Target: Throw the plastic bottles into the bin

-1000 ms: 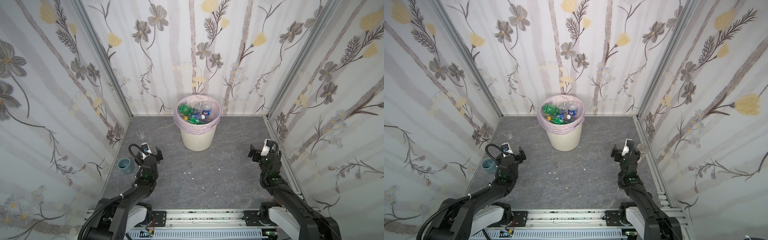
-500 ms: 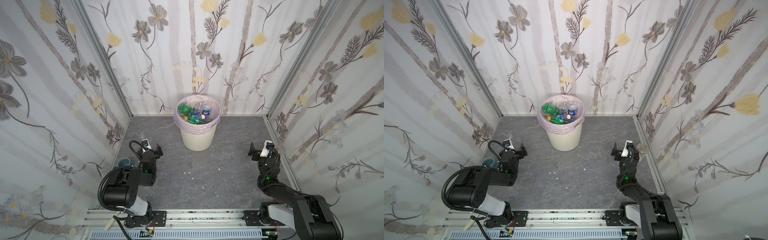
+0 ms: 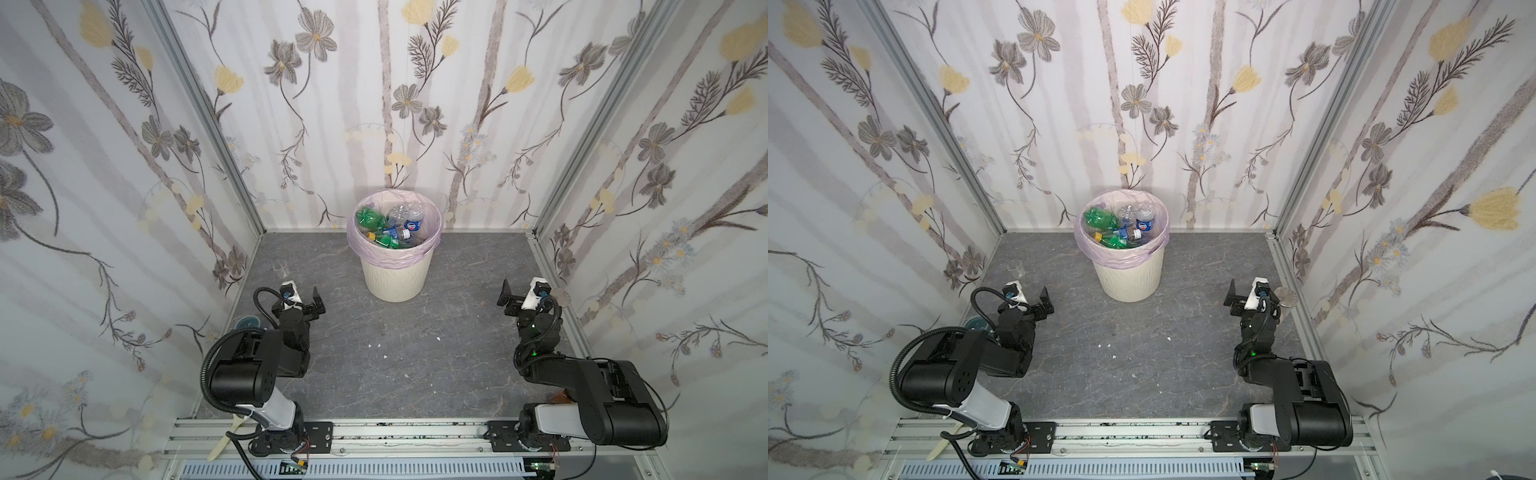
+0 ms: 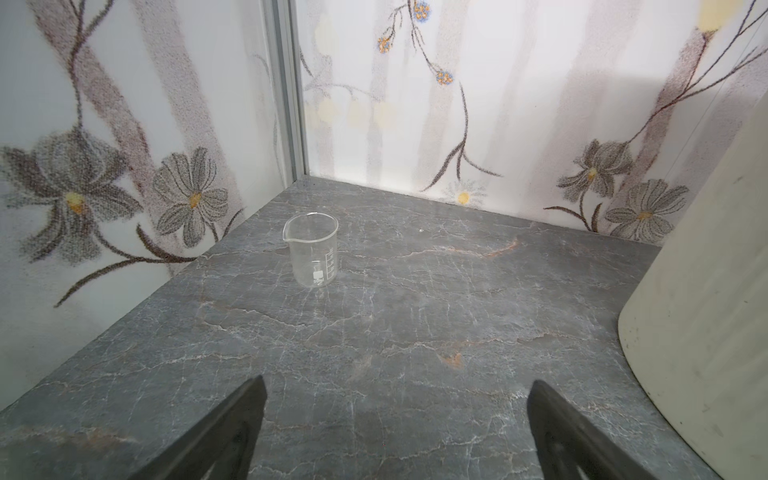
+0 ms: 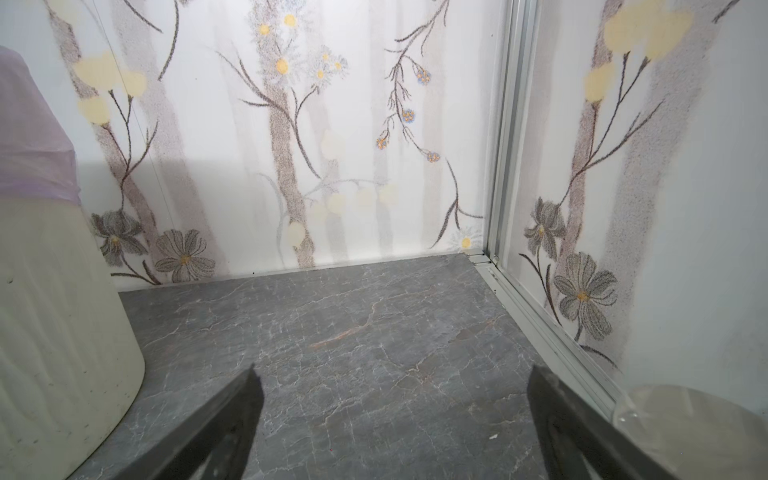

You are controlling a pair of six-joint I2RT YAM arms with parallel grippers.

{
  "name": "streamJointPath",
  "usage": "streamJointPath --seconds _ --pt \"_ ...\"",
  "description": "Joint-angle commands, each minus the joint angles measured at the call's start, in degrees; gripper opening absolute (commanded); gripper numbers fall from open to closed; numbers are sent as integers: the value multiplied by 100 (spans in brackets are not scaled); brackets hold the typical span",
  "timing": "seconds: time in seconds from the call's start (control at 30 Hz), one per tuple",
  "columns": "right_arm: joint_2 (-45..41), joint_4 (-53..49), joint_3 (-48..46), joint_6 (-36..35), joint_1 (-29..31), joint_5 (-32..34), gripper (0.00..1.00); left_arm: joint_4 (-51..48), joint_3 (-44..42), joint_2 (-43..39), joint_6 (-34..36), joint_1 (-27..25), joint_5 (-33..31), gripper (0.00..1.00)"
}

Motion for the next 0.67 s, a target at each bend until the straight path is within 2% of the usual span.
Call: streamJointPath --seconds 0.0,0.63 --pt "10 105 15 36 1 -57 100 304 19 3 -60 4 106 100" --pt "18 71 50 1 18 -75 100 302 13 -1 -62 6 107 100"
